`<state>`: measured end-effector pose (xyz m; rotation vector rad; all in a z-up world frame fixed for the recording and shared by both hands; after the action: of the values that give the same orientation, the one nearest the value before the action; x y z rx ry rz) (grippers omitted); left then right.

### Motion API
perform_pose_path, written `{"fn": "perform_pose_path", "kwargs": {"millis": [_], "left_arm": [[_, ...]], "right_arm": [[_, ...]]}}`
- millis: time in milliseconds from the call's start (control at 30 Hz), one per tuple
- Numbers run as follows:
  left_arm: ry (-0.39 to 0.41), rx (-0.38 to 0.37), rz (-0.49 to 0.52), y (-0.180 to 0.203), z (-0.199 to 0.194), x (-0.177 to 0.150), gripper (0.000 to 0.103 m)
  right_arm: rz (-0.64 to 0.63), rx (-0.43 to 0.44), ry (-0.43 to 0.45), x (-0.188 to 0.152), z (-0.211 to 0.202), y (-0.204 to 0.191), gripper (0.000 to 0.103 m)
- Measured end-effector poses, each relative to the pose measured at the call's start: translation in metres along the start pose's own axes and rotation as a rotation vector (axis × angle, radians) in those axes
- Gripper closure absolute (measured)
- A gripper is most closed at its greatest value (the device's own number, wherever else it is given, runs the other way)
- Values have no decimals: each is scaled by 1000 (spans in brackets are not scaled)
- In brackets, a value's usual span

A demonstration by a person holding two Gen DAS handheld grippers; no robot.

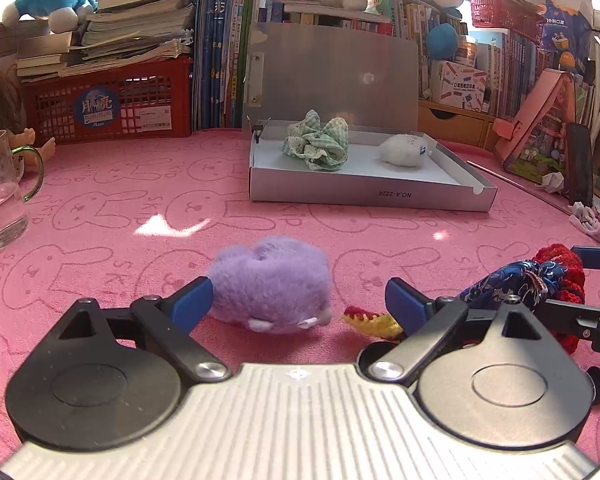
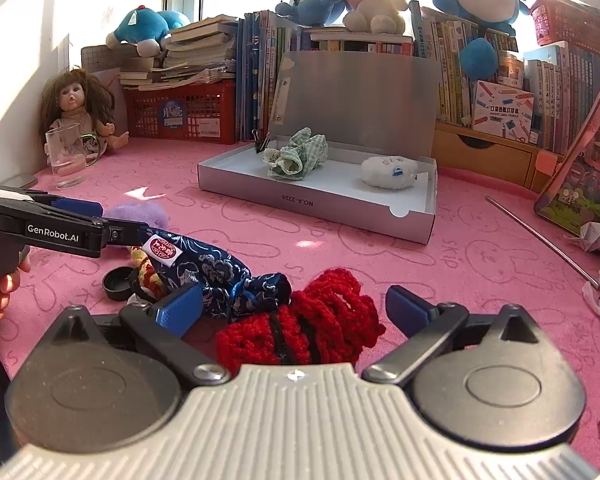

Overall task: Organize objects
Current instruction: 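Withdraw both tools from the box toward the purple plush and red crocheted toy, then grasp the purple fuzzy plush with the left gripper while the right grasps the red crocheted toy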

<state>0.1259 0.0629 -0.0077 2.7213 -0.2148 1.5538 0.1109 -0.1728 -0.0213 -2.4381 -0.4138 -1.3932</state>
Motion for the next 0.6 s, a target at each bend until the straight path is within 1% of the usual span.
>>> {"fn": "perform_pose_path", "kwargs": {"millis": [233, 367, 600], "left_arm": [[2, 17, -9, 0, 6, -4, 7], [1, 31, -13, -2, 11, -2, 7], [-40, 42, -38, -7, 21, 0, 7]], "right_arm": [[-20, -27, -19, -12, 9, 1, 1], [-11, -18, -37, -12, 13, 2, 1], [-17, -19, -87, -15, 19, 0, 1]]}}
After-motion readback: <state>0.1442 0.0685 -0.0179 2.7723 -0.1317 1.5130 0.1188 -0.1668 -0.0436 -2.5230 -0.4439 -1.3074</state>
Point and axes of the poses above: each gripper's, at about its wrist camera, not at the fingertips, and z roughly the way its jaws point, y to its right, x to its top, the point moved 5 cm from there along z, roughly the way its jaws point, and after that the axes turned 9 degrees about z, right-handed, at the moved point
